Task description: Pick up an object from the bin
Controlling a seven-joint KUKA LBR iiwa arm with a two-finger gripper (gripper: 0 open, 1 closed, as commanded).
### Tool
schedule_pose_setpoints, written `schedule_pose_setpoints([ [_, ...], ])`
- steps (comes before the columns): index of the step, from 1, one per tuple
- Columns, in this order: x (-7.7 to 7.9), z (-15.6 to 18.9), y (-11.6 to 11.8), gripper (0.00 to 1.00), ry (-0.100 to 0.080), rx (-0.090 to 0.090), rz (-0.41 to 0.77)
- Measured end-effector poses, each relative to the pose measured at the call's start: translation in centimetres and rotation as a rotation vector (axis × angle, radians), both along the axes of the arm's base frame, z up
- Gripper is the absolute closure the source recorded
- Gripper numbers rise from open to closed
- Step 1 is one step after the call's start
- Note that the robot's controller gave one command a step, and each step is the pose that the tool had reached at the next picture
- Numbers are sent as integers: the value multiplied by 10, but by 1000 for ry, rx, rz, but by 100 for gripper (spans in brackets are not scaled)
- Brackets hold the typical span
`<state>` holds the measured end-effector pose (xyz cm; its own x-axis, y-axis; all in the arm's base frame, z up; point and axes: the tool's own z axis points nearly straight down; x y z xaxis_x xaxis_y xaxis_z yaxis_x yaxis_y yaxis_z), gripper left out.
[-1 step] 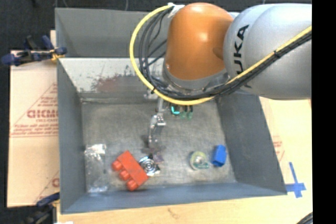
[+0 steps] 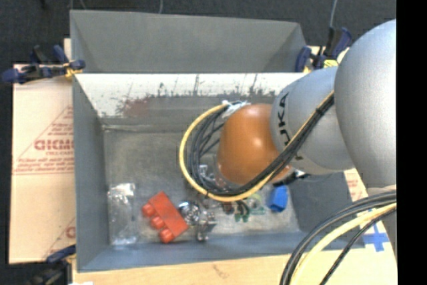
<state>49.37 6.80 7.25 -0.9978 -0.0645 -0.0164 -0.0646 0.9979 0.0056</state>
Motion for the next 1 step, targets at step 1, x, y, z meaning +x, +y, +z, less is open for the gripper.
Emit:
schedule_pose_setpoints([
  [1,3,3,2,0,7,-1,-1],
])
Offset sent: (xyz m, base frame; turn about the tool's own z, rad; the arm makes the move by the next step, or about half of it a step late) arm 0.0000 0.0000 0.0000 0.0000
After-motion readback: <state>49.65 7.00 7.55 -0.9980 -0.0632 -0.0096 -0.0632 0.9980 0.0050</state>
